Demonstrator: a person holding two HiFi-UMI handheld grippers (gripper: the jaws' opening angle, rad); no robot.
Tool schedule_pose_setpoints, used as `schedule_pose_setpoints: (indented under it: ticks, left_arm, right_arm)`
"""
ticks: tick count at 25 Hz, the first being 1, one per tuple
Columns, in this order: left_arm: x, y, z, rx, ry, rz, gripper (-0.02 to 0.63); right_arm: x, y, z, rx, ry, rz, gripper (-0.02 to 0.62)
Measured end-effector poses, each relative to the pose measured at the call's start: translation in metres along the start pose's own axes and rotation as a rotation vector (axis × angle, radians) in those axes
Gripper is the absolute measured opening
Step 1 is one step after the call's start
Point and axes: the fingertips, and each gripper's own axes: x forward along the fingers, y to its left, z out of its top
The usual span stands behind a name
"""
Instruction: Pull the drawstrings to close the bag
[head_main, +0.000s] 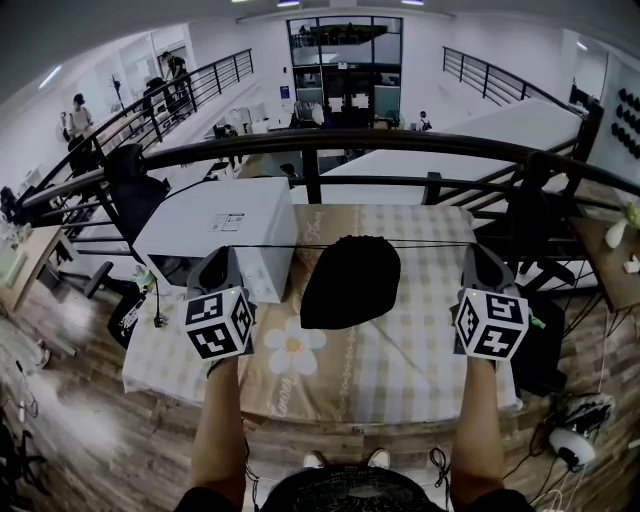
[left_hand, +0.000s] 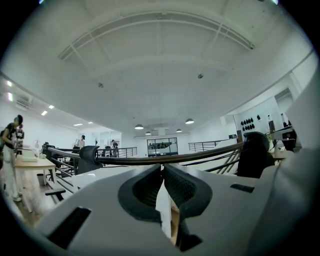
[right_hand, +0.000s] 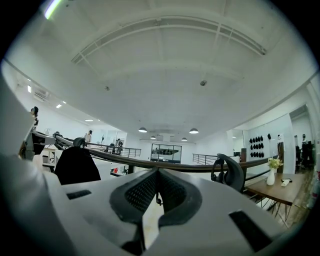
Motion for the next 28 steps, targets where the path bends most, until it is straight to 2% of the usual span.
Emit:
schedule_pose_setpoints:
  ticks: [28]
  left_arm:
    - [0.002,-0.010,-0.002,0.015,0.008,-0.025,0.040]
  right_arm:
    - [-0.003,-0.009,0.002,-0.006,-0.006,-0.015,0.021]
